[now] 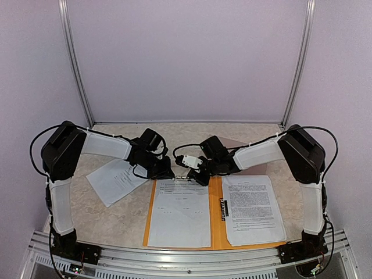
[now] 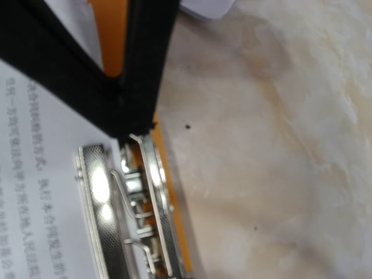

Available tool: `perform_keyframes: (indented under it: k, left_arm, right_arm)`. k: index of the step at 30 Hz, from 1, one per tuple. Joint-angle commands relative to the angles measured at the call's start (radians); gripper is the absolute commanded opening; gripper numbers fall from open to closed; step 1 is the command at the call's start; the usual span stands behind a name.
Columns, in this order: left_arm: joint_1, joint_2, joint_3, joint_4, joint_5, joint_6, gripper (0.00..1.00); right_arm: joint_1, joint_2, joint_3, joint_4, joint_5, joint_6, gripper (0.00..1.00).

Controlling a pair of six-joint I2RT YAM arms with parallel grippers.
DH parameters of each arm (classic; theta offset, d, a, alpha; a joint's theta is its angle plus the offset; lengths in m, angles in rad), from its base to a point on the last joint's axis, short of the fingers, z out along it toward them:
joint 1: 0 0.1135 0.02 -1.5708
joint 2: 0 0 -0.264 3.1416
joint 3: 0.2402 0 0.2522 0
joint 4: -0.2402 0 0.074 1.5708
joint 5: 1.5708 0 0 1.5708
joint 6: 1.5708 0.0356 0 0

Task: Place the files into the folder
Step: Close the spring clip on the folder with some files.

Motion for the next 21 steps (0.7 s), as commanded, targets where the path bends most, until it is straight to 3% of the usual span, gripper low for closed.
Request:
perform_keyframes:
  k: [1,21]
  left_arm:
    - [0.023,-0.024,-0.021,-0.062,-0.093,0.009,0.08]
    - [0.004,-0.192,-0.145,-0.043,-0.086,0.006,0.5]
  right_arm:
    - [0.015,0.109,-0.067,-0.284,0.027,0.005,0.0]
    - [0.013,0.037,-0.067,-0.253,0.008,0.033,0.0]
